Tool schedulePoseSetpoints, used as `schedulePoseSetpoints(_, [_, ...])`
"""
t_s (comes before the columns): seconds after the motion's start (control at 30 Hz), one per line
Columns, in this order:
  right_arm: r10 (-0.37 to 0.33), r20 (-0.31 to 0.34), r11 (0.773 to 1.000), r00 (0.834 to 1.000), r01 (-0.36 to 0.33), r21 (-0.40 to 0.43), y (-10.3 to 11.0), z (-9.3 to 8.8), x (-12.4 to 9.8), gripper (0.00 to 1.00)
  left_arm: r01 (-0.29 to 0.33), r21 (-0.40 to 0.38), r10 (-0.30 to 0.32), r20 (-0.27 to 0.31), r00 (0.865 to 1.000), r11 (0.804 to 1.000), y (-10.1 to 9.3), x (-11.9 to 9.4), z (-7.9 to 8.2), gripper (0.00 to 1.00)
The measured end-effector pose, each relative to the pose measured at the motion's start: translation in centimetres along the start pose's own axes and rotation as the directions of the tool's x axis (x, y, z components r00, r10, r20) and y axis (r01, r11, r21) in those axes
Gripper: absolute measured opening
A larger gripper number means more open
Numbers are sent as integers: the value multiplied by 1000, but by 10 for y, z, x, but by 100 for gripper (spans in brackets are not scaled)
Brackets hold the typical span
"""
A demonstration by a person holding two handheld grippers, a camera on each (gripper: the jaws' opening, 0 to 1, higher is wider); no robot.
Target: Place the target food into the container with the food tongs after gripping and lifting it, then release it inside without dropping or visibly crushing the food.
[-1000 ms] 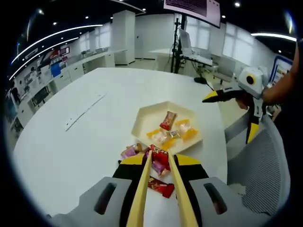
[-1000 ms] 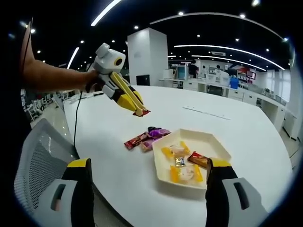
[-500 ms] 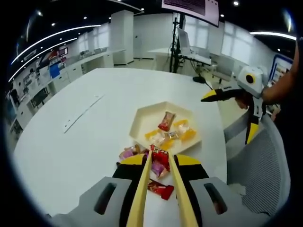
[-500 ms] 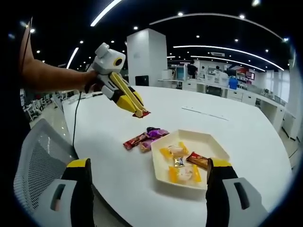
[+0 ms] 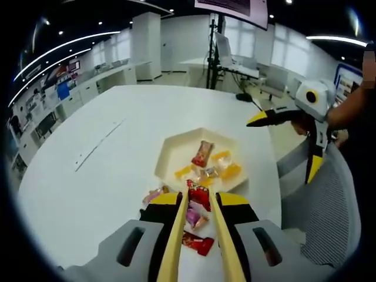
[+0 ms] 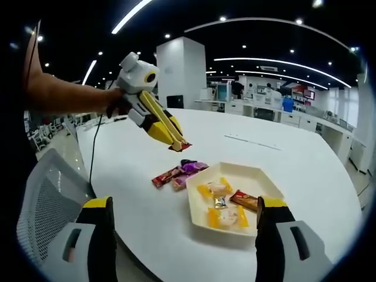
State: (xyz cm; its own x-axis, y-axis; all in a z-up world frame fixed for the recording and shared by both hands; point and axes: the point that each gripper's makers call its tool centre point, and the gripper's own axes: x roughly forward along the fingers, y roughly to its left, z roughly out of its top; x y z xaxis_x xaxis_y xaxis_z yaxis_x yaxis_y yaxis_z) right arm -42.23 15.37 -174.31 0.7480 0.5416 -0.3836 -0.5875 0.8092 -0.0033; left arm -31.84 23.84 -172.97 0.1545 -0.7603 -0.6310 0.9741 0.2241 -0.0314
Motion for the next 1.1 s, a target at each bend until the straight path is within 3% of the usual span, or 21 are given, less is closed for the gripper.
schedulePoseSetpoints(0.77, [-11, 22, 1000, 1000, 10, 25, -3, 3, -2, 99, 7, 19, -6, -44, 999, 1000, 8, 50, 22, 19])
schedulePoseSetpoints(1.1, [-13, 26, 1000, 1000, 12, 28, -4, 3, -2, 99, 10, 50, -7, -46, 999, 999, 20, 68, 52, 19])
